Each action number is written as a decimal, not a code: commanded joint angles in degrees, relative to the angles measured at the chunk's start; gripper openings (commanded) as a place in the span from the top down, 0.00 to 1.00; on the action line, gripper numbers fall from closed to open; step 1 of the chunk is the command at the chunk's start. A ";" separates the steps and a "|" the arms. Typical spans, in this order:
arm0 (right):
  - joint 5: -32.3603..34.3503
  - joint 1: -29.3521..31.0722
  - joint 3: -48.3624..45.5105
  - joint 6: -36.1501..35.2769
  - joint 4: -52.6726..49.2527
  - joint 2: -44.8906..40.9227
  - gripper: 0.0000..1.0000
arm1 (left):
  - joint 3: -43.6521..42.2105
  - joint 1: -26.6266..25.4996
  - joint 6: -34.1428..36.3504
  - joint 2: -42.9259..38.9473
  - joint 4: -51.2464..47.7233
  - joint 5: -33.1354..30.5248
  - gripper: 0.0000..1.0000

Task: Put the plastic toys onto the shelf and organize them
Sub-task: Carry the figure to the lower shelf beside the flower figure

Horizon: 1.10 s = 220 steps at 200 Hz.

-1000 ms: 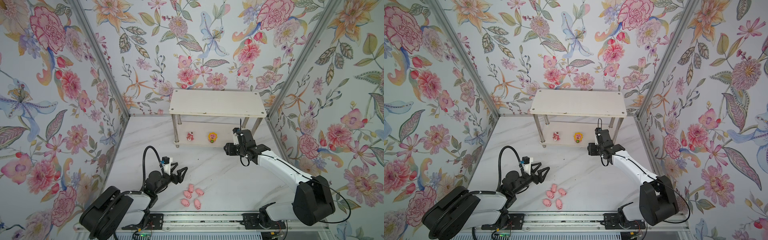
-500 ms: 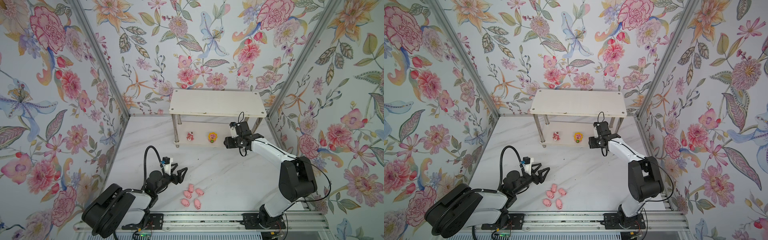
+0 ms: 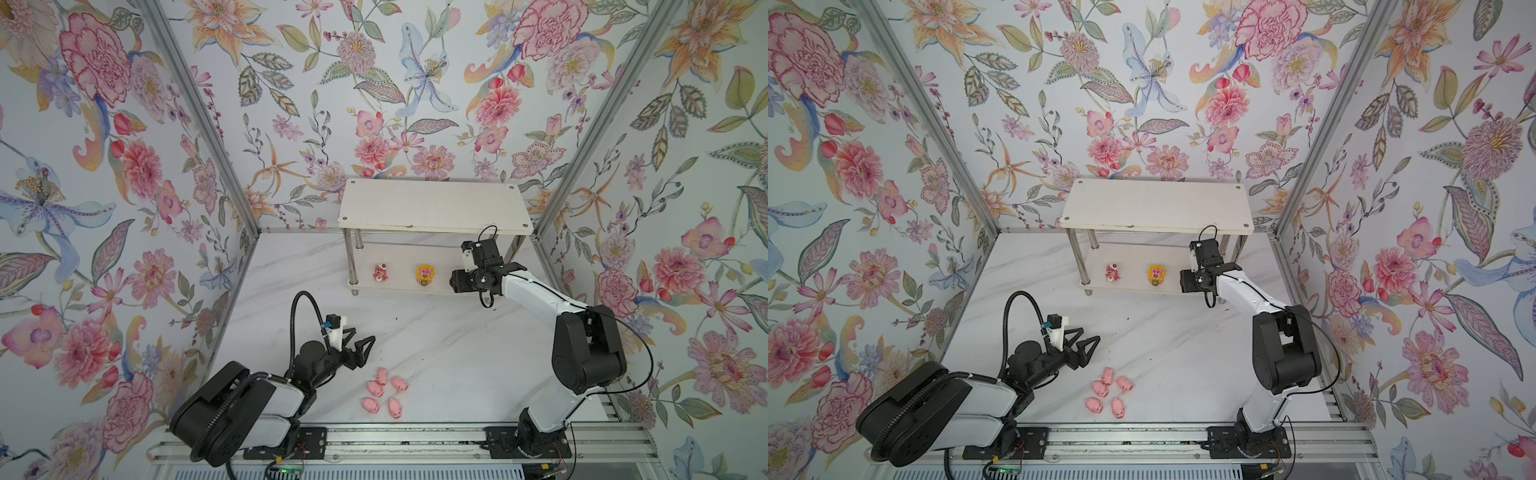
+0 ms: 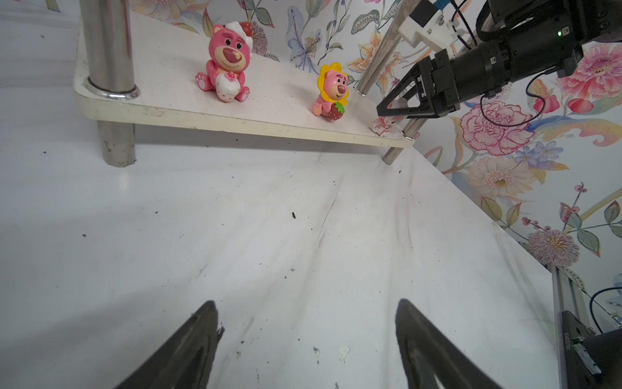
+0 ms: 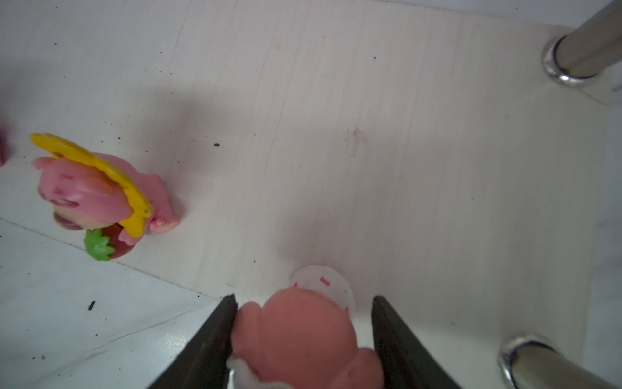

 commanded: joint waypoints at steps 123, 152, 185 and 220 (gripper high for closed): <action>0.86 -2.12 3.11 -0.28 -0.21 3.65 0.42 | 0.19 1.02 -0.29 1.48 2.66 0.71 0.17; 1.68 -2.12 2.84 -0.20 -0.24 2.82 0.30 | 0.24 1.13 -0.40 1.52 2.77 0.79 0.17; 2.72 -2.13 2.69 -0.11 -0.26 1.64 0.21 | 0.21 1.11 -0.63 1.63 3.15 1.17 0.17; 2.98 -2.12 2.60 0.24 -0.30 0.36 0.14 | 0.11 1.15 -0.72 1.61 3.34 1.33 0.17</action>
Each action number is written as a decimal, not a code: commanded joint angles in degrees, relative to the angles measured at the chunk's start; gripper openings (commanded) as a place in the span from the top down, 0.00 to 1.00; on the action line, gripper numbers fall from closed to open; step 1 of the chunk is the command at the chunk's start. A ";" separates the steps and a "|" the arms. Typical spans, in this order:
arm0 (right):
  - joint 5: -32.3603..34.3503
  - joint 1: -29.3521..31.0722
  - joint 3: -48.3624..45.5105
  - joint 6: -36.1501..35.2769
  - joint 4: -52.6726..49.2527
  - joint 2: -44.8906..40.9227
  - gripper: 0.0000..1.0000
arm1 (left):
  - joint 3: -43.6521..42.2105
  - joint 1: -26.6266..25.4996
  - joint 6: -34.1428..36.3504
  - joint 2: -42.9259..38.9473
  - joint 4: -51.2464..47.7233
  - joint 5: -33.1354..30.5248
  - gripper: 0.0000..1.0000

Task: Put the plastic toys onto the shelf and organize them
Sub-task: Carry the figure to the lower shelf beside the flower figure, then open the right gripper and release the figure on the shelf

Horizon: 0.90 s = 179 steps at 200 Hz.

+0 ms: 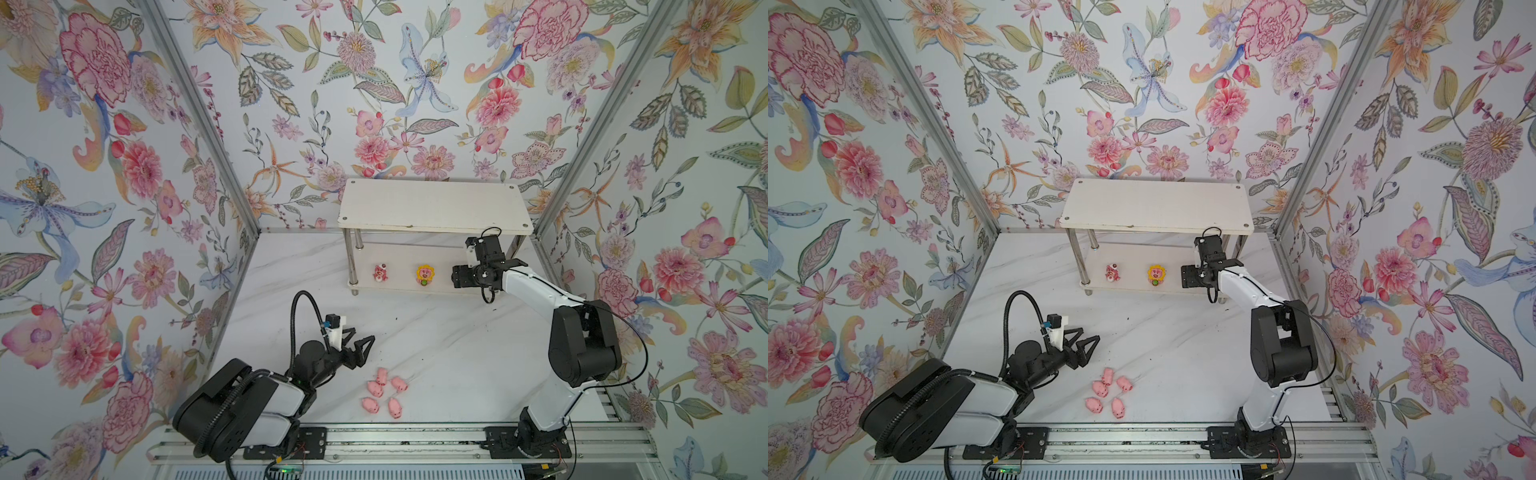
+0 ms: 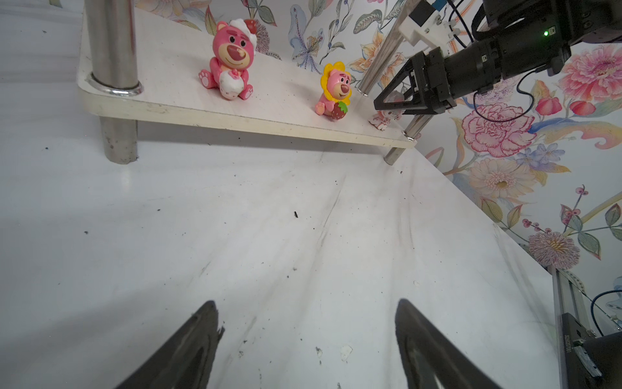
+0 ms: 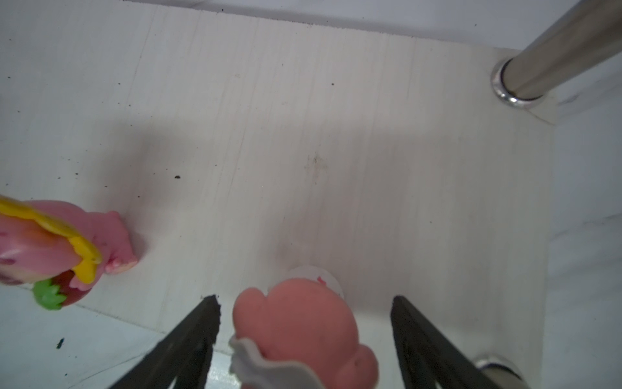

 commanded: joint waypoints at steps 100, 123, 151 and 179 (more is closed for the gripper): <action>-2.15 0.05 -14.00 3.57 -0.37 -19.82 0.01 | -0.62 0.69 -0.25 -2.07 1.74 0.95 0.17; -2.13 2.15 -20.22 6.29 0.26 -26.22 0.01 | -0.72 0.69 0.11 -2.45 1.17 0.43 0.17; 4.84 10.16 -28.47 10.56 0.29 -34.45 0.01 | -0.55 0.71 0.76 -2.42 0.21 -0.49 0.17; 12.74 24.94 -35.11 15.93 0.60 -39.50 0.01 | 0.09 0.70 1.63 -1.63 -1.68 -1.65 0.19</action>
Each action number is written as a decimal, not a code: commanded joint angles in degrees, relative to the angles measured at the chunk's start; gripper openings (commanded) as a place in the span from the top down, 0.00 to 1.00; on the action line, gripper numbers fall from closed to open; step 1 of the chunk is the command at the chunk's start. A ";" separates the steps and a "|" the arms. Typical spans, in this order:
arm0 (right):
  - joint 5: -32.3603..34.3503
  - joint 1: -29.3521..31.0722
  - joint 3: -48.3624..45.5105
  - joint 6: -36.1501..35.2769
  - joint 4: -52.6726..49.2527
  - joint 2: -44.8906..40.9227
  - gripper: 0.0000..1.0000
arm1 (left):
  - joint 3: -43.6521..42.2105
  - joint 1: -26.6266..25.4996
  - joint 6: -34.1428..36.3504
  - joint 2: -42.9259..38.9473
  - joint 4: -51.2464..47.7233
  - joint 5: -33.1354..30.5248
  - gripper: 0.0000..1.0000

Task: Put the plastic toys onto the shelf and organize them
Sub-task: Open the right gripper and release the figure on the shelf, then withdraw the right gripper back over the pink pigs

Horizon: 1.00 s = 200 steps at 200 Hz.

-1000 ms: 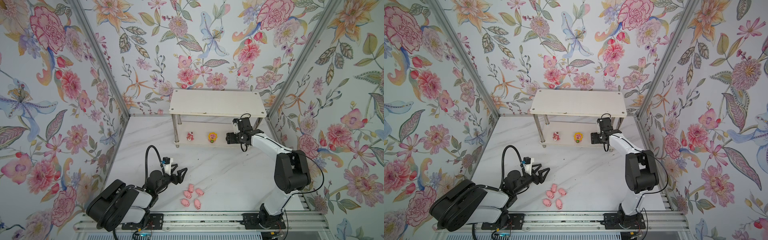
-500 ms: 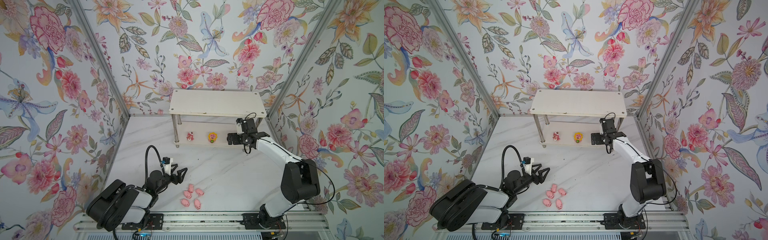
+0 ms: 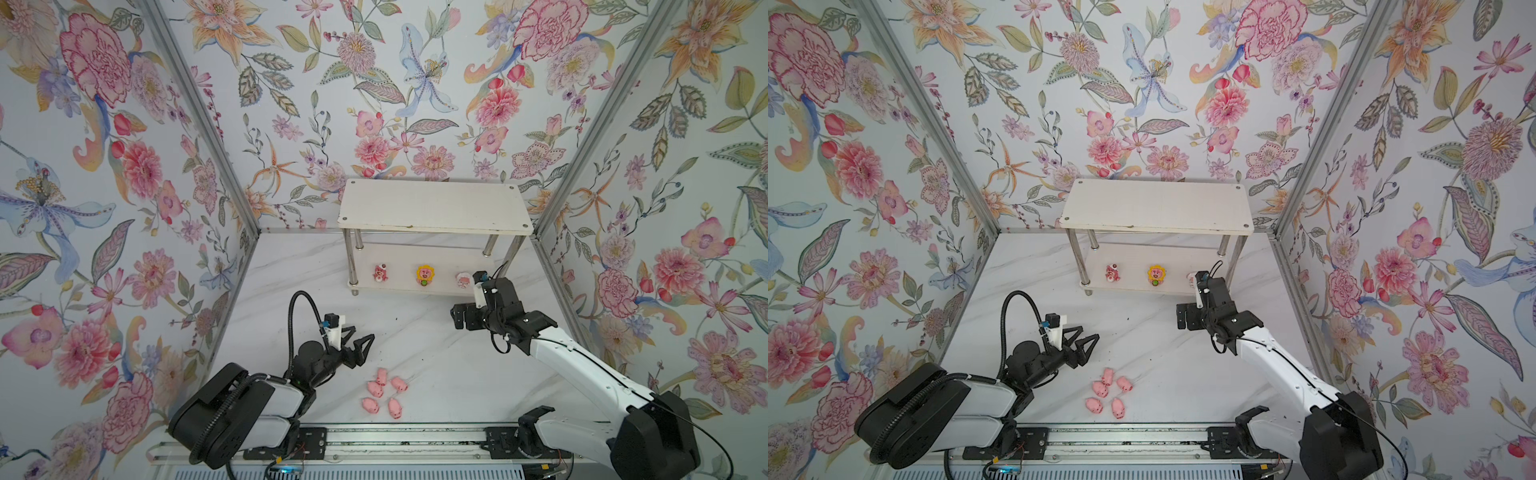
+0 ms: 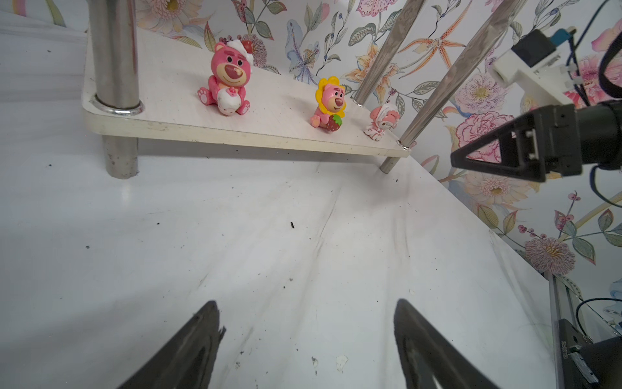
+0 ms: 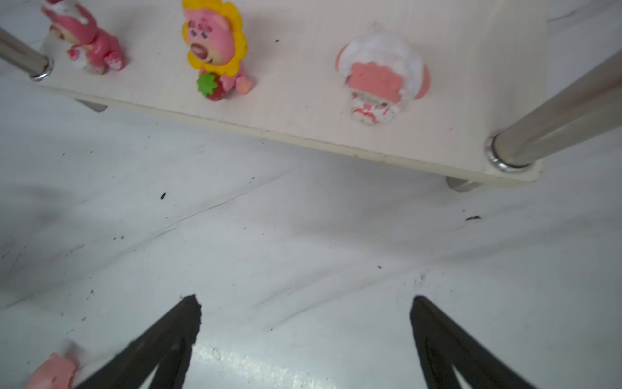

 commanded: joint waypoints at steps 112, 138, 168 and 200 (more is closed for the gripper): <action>-7.19 31.82 -9.57 5.36 18.64 7.98 1.00 | -0.34 0.78 3.62 -4.85 -8.02 -6.81 0.20; -7.20 33.13 -7.08 3.77 20.05 13.72 1.00 | -0.25 0.93 3.89 -4.82 -8.01 -6.26 0.20; -8.35 33.24 -5.92 3.72 22.76 16.67 1.00 | -0.20 1.20 4.06 -4.68 -7.53 -6.00 0.20; -11.27 33.48 -5.63 3.42 24.20 18.90 1.00 | -0.05 1.30 3.85 -3.68 -6.74 -5.54 0.20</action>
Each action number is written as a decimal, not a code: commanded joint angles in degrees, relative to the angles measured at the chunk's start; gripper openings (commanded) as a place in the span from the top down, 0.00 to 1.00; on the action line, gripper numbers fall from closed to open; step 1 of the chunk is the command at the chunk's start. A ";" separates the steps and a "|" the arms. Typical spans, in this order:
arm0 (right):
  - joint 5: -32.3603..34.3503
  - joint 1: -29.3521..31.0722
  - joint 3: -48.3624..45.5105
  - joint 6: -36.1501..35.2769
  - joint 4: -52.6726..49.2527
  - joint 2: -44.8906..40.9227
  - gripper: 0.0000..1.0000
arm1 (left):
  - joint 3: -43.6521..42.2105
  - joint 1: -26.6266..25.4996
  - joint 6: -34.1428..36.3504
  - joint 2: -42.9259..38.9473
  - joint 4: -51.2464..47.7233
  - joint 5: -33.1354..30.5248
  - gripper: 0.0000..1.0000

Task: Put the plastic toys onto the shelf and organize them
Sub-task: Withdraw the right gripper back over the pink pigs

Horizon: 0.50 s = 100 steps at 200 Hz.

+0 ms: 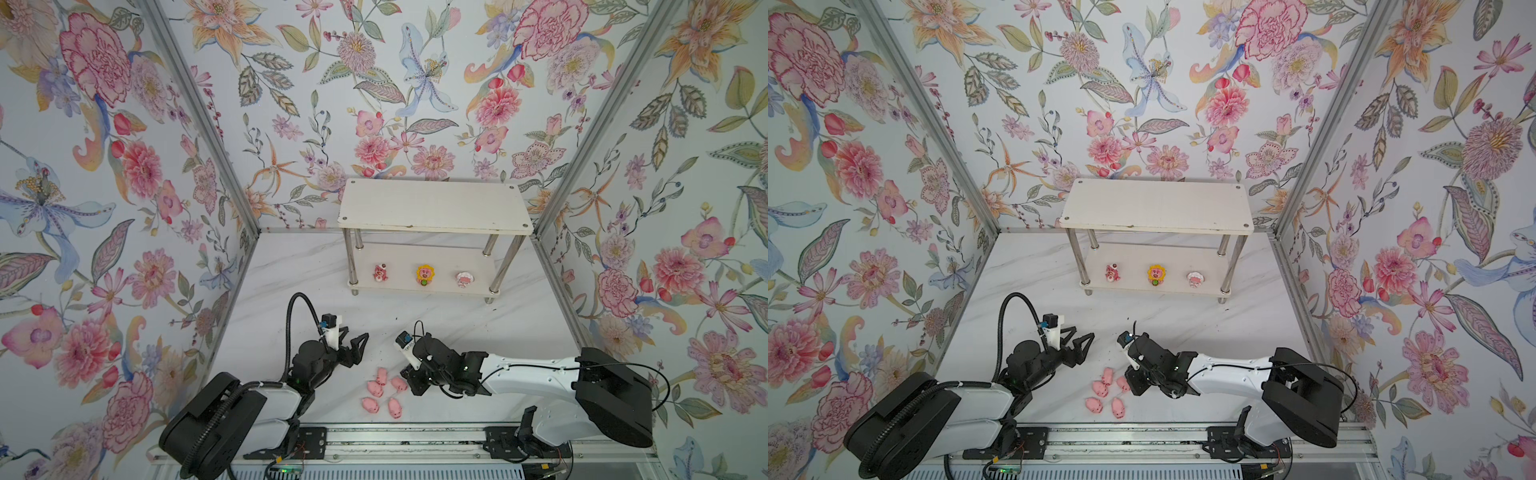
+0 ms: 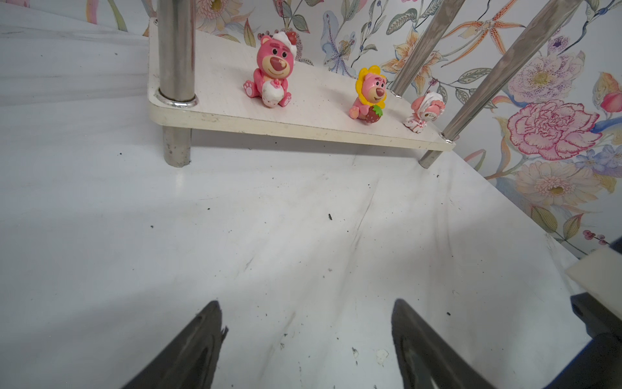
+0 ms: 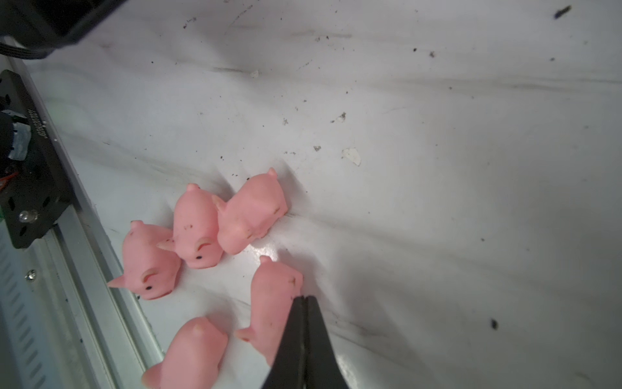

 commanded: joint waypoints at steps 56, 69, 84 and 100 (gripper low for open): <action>-1.46 -0.69 -1.70 0.26 4.21 2.80 1.00 | 0.46 1.26 0.21 3.17 2.85 1.66 0.20; -1.48 -2.30 -2.30 0.64 4.63 2.98 1.00 | 0.44 1.39 -0.01 3.61 3.35 2.10 0.20; -1.91 -4.27 -3.06 1.01 5.84 3.25 1.00 | 0.46 1.48 -0.20 3.85 3.56 2.30 0.20; -2.43 -5.95 -4.43 1.47 7.94 3.56 1.00 | 0.41 1.64 -0.24 3.98 3.66 2.39 0.20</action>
